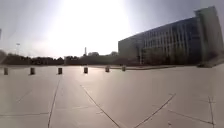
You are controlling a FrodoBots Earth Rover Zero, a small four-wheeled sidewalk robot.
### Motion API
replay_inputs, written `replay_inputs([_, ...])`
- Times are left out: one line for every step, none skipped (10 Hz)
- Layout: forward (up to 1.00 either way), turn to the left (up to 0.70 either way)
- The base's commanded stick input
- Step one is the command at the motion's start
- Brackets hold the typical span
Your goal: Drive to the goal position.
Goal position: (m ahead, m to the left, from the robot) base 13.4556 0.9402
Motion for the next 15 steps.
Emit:
replay_inputs([0.7, 0.0])
replay_inputs([0.7, 0.0])
replay_inputs([0.7, 0.0])
replay_inputs([0.7, 0.0])
replay_inputs([0.7, 0.0])
replay_inputs([0.7, -0.04])
replay_inputs([0.7, -0.33])
replay_inputs([0.7, -0.28])
replay_inputs([0.7, 0.0])
replay_inputs([0.7, 0.0])
replay_inputs([0.7, 0.0])
replay_inputs([0.7, 0.0])
replay_inputs([0.7, 0.0])
replay_inputs([0.7, 0.0])
replay_inputs([0.7, 0.0])
